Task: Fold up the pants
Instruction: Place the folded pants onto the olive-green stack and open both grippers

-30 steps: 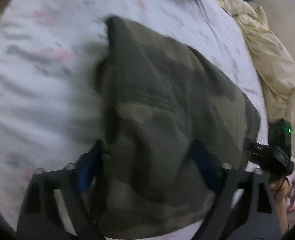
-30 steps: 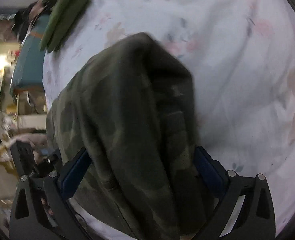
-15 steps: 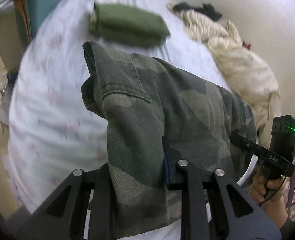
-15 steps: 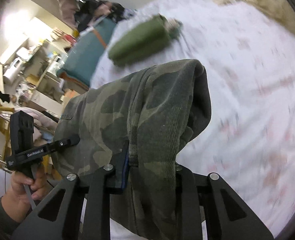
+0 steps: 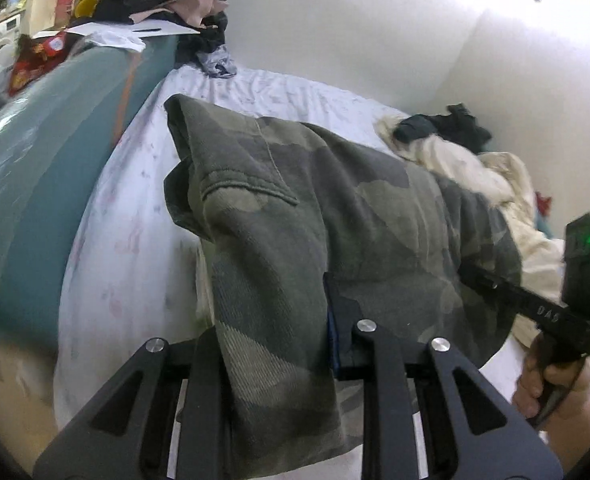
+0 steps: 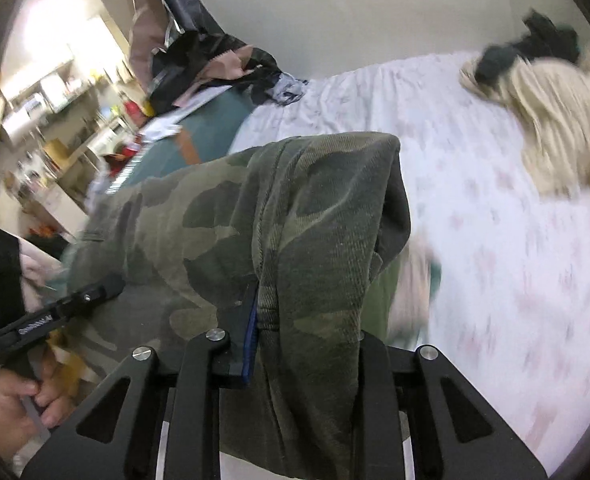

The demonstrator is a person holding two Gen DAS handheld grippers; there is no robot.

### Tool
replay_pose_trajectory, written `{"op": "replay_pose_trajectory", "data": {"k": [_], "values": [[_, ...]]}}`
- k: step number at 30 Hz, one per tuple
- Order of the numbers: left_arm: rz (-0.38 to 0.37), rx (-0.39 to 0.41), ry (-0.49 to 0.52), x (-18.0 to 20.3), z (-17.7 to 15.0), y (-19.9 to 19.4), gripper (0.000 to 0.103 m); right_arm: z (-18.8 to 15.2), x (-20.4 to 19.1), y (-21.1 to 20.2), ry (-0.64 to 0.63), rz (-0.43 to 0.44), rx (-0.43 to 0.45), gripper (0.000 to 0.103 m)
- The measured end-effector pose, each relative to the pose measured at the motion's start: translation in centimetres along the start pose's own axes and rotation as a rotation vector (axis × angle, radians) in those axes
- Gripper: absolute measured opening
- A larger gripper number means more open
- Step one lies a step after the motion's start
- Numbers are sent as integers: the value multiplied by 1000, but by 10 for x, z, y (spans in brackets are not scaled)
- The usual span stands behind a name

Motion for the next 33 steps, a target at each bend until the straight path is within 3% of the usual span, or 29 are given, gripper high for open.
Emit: {"op": "replay_pose_trajectory", "data": {"k": [4,6,7,8,9,10,11,12,14,15,18,24,27,29,33], "values": [[6,-119,-100,-29,-12,69,24,24,24,73,61,-90,-119,25],[54,-192,-94,-38,-26,96,37,16,37,97,71,-139,-191,34],[92,-169,-66,-39,-32,98,44,10,45,108,78,-171,-214,52],[129,-128,-18,-38,-35,95,53,12,52,110,83,-188,-204,64],[139,-96,0,-37,-37,91,55,12,56,107,84,-205,-176,76],[154,-73,5,-37,-37,86,59,12,58,102,77,-216,-143,74],[203,-52,12,-39,-36,79,72,12,58,92,73,-236,-98,74],[306,-7,22,-39,-32,66,80,13,58,83,71,-261,-62,74],[432,74,50,-38,-30,42,81,15,59,66,77,-319,-3,73],[454,113,66,-37,-26,29,81,14,61,56,75,-347,3,73],[364,121,81,-33,-30,3,81,6,57,29,59,-292,0,73],[299,184,108,7,-69,-72,81,-40,8,-49,-34,-223,98,77],[294,199,111,40,-102,-115,90,-78,-10,-90,-22,-205,140,84],[256,172,131,57,-123,-130,97,-106,-18,-106,-16,-236,107,87],[236,161,142,89,-166,-172,99,-157,-33,-147,-23,-219,138,88]]}}
Point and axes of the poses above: each gripper's, at about its wrist camera, not at the fingertips, and y roughly the way its jaws point, x to its right, z to its top, the point moved 2 cm from there along y, roughly the way its jaws point, and after that the axes turned 8 degrees about y, right-handed, at the moved point
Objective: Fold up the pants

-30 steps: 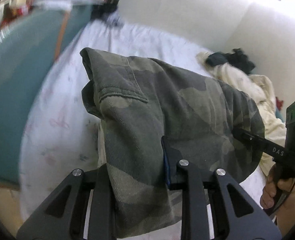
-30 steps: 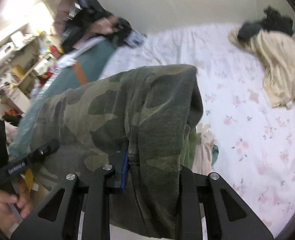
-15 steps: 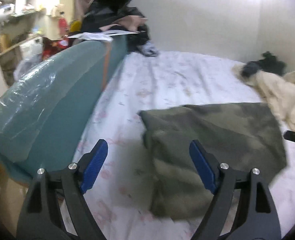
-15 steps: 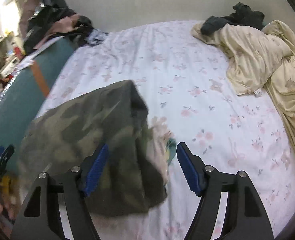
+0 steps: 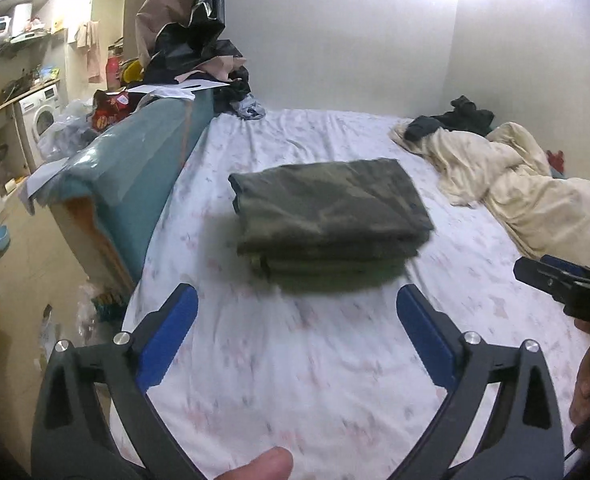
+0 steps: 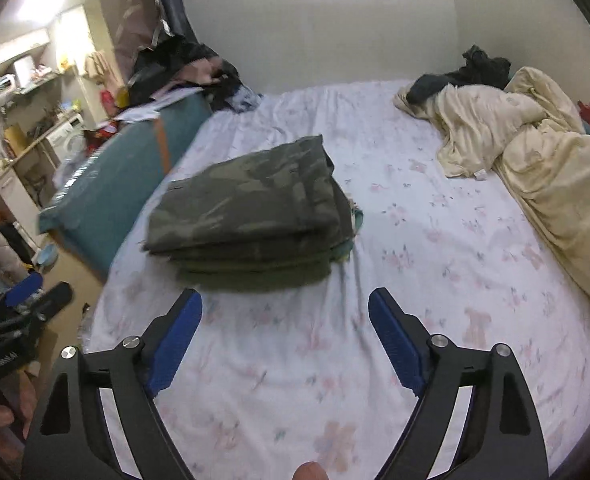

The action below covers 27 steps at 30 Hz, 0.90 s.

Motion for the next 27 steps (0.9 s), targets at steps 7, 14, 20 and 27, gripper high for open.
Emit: {"op": "replay_pose_trajectory", "data": {"k": [7,14,20,27], "values": [[11,71,8,20,-29,-89,102,-51,-4,-84,21,-24,74,98],[40,159,-17,20,-58,-169,102,-98,-27,-169,-46,-23,195,103],[30,166,-16,18,-95,-206,102,-141,-29,-212,-32,-13,214,103],[11,135,-17,22,-144,-219,102,-204,-21,-230,-34,-36,236,103]]}}
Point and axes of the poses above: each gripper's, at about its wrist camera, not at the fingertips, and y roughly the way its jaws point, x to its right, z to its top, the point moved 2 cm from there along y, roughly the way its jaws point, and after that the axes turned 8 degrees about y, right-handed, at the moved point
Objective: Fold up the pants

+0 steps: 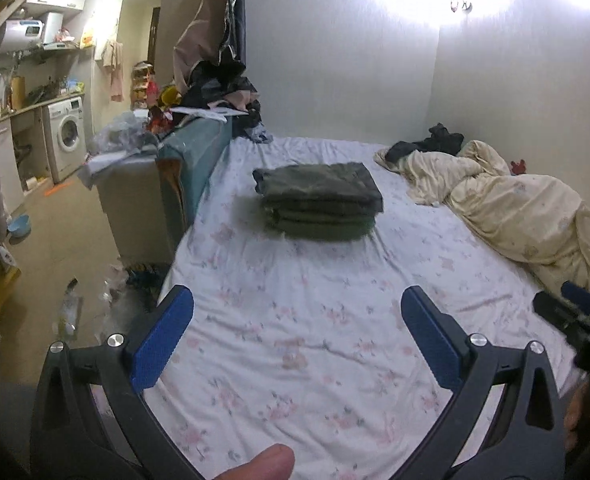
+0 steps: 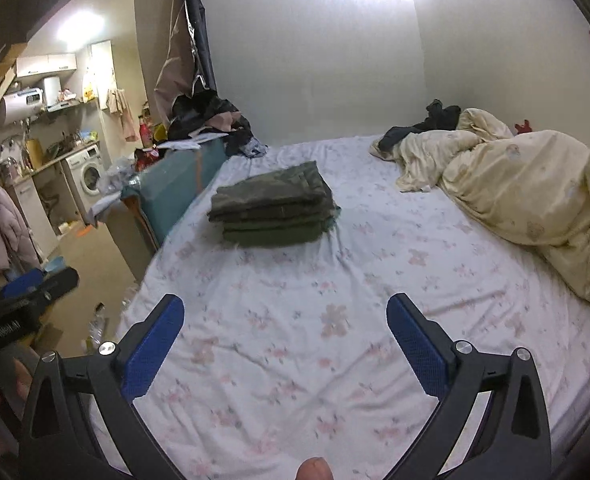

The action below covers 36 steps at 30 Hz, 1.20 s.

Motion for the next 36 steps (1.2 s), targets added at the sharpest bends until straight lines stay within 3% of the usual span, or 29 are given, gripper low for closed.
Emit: {"op": "replay_pose_trajectory", "data": {"k": [4,7,10,14,19,36], "values": [[16,-35,48,12,-26,10,102,-34,11,1,-16,5,9,103],[12,-42,61,19,-31,18,102,-53,23,11,31,30,-42,103],[17,-47,95,27,-34,25,102,-55,31,21,106,14,-65,103],[-6,-86,80,30,-42,32,102,-54,26,31,87,-18,-53,103],[-7,-56,107,36,-42,26,102,-57,21,31,54,-33,-40,103],[-5,-61,128,40,-42,27,102,-56,28,30,75,-49,-39,103]]}}
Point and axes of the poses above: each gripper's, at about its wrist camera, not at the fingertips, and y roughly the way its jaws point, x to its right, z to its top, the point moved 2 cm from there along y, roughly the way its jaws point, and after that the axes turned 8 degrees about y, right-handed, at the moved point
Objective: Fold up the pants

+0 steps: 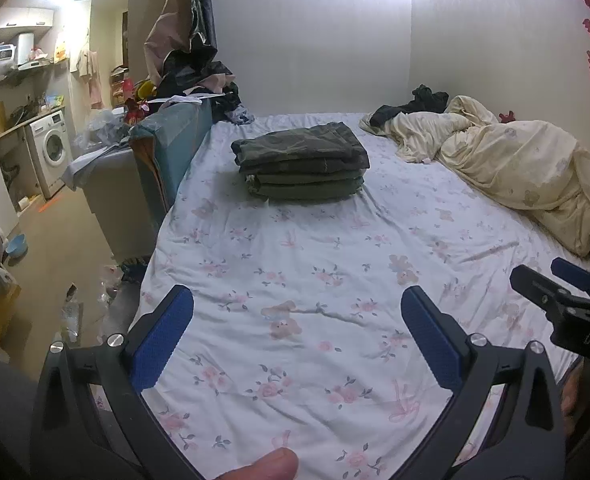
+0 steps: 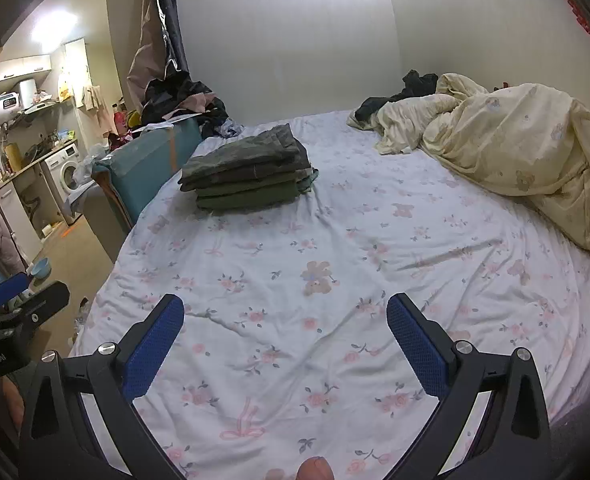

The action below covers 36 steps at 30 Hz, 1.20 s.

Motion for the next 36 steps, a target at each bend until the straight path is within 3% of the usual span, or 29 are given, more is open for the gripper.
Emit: {"op": "replay_pose_trajectory", "data": {"k": [36], "values": [[6,-12,1,0,0,1,102,3,-2,-1,-17,19,-4,103]]}}
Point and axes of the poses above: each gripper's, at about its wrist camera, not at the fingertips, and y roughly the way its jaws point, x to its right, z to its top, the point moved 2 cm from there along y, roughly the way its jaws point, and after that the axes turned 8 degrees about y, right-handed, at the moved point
